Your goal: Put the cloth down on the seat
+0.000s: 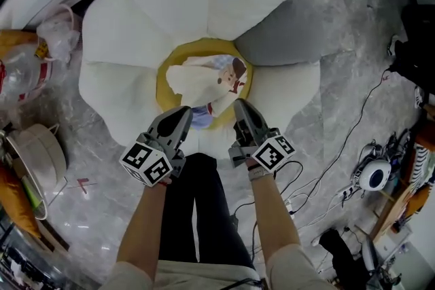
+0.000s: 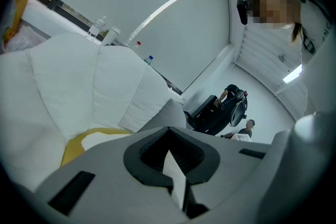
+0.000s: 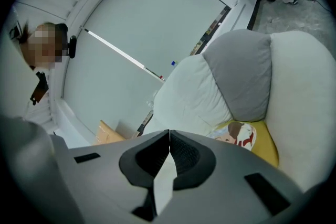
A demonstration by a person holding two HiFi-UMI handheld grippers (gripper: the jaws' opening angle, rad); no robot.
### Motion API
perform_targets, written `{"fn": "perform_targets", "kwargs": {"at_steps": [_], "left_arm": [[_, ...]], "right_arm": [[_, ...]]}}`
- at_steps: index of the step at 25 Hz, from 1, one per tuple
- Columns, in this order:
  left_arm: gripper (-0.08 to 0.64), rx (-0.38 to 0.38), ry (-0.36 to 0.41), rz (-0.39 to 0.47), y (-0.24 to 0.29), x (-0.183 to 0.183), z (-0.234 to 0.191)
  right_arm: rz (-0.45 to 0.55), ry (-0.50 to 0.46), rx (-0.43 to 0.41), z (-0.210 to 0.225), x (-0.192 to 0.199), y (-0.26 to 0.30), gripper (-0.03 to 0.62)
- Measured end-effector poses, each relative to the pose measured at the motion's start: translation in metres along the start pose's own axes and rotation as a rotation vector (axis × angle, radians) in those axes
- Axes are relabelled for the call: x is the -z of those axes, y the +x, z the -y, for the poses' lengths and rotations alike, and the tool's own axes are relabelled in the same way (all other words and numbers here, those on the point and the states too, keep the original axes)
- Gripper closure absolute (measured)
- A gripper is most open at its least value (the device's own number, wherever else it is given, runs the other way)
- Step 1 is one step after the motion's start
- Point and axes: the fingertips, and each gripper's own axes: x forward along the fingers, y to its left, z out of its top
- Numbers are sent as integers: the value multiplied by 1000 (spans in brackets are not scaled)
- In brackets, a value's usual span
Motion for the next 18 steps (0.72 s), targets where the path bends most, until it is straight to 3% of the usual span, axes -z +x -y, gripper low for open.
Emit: {"fn": "perform_targets", "kwargs": {"at_steps": [18], "left_arm": [[546, 60, 51, 23, -48, -65, 83]], "right_arm": [[-64, -45, -121, -133, -24, -29, 572]]}}
